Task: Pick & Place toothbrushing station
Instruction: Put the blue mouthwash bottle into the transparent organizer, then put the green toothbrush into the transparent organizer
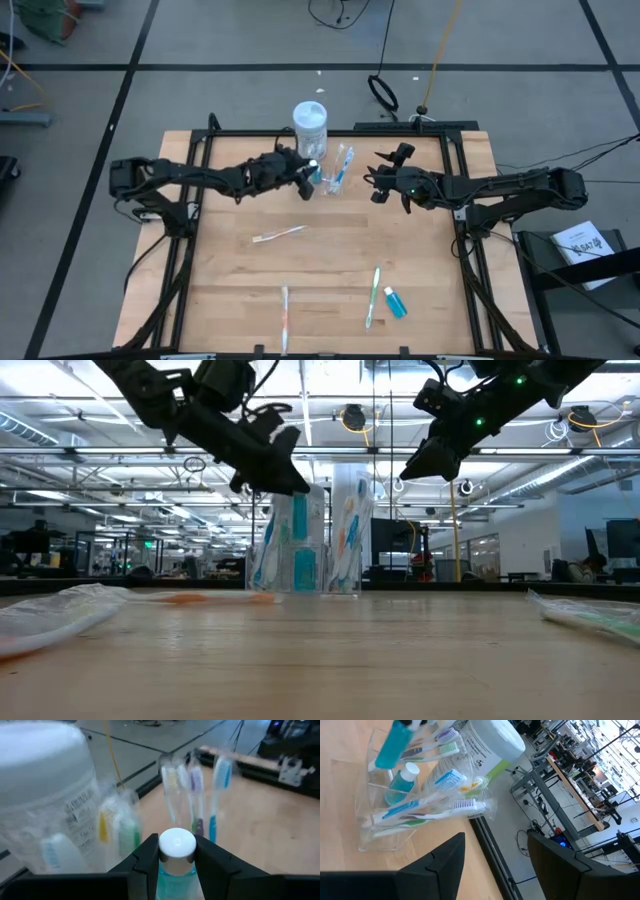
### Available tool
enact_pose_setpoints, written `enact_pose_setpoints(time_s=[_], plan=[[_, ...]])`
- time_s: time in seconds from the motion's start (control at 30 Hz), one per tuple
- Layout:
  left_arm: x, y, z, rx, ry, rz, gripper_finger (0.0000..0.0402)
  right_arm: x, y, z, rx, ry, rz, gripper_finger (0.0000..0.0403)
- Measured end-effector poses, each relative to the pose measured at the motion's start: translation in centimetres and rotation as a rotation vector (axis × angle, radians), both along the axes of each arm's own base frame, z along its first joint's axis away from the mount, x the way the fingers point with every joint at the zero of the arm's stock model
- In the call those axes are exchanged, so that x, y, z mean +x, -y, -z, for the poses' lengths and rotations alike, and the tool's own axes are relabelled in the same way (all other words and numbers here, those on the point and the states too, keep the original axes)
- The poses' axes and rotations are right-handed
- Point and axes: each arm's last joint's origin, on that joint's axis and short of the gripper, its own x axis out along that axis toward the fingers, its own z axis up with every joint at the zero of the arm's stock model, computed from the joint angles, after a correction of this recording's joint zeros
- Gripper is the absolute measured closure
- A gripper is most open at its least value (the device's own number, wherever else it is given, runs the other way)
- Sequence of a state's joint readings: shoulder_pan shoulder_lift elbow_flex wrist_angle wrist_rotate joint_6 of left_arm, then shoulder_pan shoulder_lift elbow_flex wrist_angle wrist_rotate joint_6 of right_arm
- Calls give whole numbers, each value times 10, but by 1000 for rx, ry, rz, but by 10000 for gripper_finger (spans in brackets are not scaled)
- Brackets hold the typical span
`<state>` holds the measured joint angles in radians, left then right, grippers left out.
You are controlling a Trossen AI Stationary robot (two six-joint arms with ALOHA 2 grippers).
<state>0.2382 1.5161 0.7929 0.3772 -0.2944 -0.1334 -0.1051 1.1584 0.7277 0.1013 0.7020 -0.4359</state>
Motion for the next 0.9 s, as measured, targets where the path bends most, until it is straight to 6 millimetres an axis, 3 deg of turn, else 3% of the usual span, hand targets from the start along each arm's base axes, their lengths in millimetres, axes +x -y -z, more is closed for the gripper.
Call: enact_pose_setpoints(time_s=[0.37,0.9], plan=[[13,-2,36,0,-113,-6,295,0,0,0,2,2,1,195],[12,-2,42,-67,-124,-32,256,0,0,0,2,2,1,195]])
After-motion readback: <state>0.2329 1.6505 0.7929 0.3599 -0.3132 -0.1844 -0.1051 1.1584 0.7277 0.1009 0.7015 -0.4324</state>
